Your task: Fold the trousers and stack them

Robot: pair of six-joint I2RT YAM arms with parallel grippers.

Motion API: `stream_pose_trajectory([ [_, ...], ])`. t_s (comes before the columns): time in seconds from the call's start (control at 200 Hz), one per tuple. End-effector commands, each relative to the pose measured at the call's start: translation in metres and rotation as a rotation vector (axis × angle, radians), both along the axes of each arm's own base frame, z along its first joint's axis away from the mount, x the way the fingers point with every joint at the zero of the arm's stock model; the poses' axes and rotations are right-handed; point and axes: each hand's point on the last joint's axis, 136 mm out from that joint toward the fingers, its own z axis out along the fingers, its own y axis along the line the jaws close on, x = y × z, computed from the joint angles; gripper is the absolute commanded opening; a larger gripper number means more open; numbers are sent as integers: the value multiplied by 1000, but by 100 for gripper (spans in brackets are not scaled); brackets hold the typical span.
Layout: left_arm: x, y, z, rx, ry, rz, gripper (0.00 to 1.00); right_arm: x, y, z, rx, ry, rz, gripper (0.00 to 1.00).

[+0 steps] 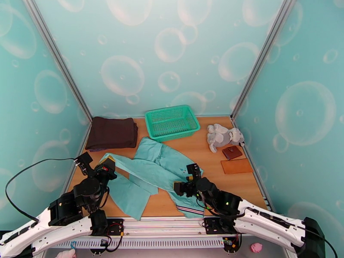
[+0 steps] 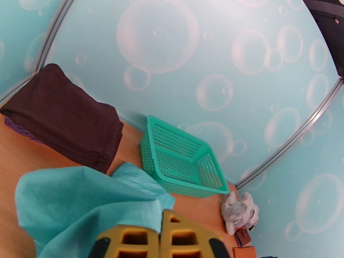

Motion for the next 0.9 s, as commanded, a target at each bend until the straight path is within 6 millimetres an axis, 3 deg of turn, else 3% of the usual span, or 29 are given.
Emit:
stream_pose_trajectory([
  [0.0,-3,30,7,74,-15,119,0,-3,4,14,-22,-41,-49,91],
  [0.115,-2,46,20,155,-27,203,0,-9,9,24,-72,-100,-42,99],
  [0.185,-3,54,32,184,-32,241,0,-11,13,28,-87,-127,-21,99],
  [0.34,2,56,40,251,-28,267,0,-14,21,42,-68,-180,26,99],
  [0.58,7,53,38,272,-21,248,0,-44,44,71,-52,-314,180,97],
  [0.685,8,57,42,292,-26,265,0,-66,60,80,-73,-351,284,95],
  [0.795,9,61,47,309,-26,289,0,-89,76,58,-169,-310,390,98],
  [0.84,10,63,49,310,-28,300,0,-77,68,44,-233,-263,281,99],
  [0.895,9,68,54,310,-32,325,0,-48,39,29,-300,-182,27,99],
])
